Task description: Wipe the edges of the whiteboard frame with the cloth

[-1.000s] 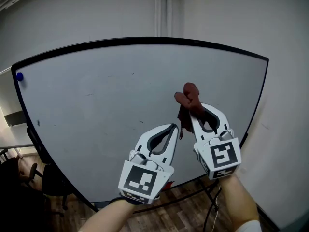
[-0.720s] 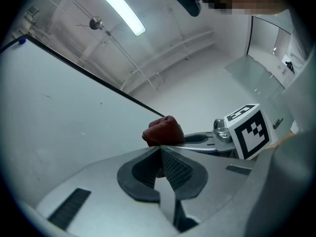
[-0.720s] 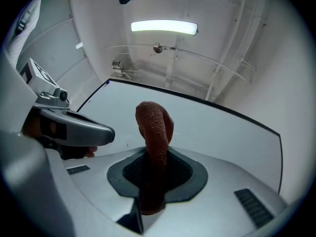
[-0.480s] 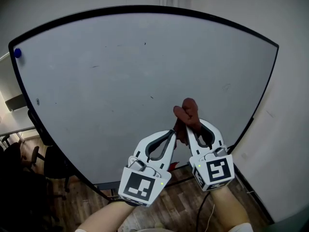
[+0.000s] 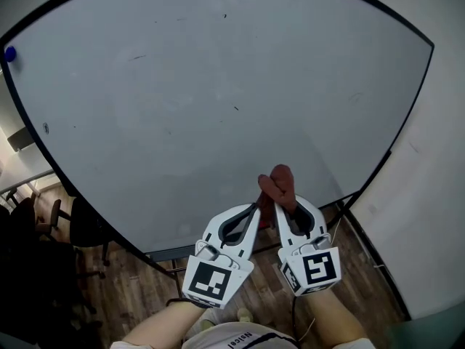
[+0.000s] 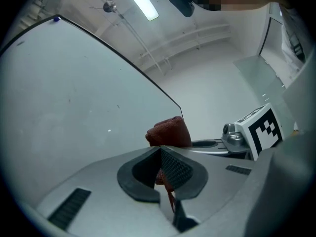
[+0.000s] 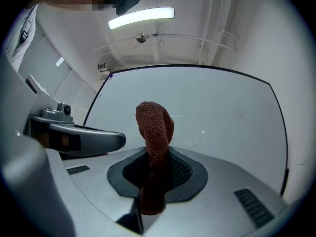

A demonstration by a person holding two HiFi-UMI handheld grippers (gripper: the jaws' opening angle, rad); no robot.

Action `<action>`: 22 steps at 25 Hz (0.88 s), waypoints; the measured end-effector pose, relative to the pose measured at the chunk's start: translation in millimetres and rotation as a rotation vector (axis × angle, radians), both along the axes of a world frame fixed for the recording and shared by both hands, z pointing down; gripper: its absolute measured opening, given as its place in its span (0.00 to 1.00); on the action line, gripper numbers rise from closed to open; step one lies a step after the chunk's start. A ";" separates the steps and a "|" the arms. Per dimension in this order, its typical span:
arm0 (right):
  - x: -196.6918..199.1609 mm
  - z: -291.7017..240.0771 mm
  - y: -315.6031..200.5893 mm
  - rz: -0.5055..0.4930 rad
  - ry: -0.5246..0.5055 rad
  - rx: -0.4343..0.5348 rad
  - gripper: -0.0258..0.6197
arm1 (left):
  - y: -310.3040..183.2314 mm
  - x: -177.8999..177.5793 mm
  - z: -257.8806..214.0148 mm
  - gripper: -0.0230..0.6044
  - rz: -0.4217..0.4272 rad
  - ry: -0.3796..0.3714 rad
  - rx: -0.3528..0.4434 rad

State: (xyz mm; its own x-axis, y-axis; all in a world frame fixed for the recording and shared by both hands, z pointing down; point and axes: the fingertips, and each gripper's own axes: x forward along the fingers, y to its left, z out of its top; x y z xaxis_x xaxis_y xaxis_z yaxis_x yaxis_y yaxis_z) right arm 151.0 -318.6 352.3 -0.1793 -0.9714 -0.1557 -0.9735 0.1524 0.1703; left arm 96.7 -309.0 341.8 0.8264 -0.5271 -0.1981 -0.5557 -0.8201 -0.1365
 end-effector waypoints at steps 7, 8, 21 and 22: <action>-19.1 45.2 7.0 -0.018 -0.037 -0.073 0.14 | -4.7 -19.5 47.3 0.05 -0.042 -0.004 -0.130; -21.4 49.6 8.3 -0.020 -0.045 -0.080 0.14 | -4.8 -21.4 52.1 0.05 -0.047 -0.009 -0.144; -40.1 99.4 12.5 -0.044 -0.127 -0.167 0.14 | 2.1 -30.3 100.2 0.05 -0.045 -0.041 -0.238; -39.9 99.4 11.9 -0.045 -0.133 -0.165 0.14 | 1.2 -31.2 99.9 0.05 -0.048 -0.040 -0.238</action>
State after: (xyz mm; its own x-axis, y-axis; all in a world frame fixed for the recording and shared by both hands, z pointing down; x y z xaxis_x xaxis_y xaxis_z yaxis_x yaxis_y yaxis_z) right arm 111.1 -306.7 451.7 -0.2117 -0.9771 -0.0203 -0.9773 0.2116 0.0104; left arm 65.6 -307.8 441.7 0.8038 -0.5941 -0.0319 -0.5931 -0.8044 0.0346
